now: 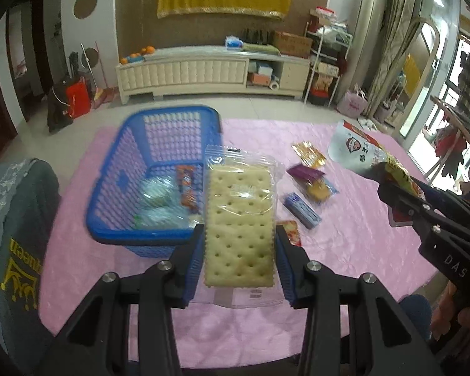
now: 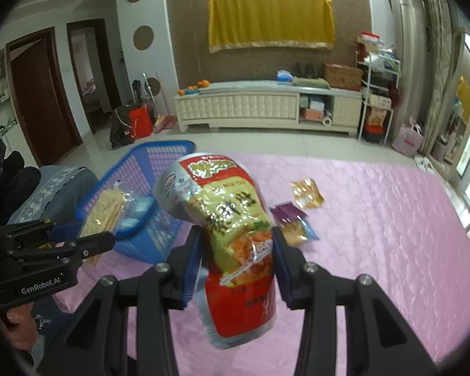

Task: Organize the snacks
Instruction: 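Carry the cracker pack and red pouch over the blue basket with both tools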

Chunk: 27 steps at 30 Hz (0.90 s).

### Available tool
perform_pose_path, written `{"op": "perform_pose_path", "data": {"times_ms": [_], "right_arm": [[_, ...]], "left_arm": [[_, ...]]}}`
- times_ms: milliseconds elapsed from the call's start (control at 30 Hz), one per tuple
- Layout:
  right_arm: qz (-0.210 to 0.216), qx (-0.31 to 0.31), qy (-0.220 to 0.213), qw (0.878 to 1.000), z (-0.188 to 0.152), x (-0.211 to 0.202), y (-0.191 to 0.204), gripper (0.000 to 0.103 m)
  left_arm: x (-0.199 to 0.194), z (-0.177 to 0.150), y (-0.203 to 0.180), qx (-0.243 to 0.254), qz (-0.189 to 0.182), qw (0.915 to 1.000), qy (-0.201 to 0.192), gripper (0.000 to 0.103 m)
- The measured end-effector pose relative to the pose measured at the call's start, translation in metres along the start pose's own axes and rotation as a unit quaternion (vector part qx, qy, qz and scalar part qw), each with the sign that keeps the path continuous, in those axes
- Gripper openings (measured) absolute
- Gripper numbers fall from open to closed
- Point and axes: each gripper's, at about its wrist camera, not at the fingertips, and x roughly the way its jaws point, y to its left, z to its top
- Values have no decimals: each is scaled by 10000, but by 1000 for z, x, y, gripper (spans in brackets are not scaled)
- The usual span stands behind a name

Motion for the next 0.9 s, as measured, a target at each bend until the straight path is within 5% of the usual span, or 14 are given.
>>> {"op": "perform_pose_path", "data": {"times_ms": [467, 900], "right_arm": [[407, -854, -243, 9952, 60, 32, 102, 48], [716, -1754, 484, 9807, 84, 125, 143, 49]], "left_arm": [[-33, 25, 112, -433, 466, 9972, -385, 40], [9, 51, 158, -588, 607, 9962, -215, 40]]}}
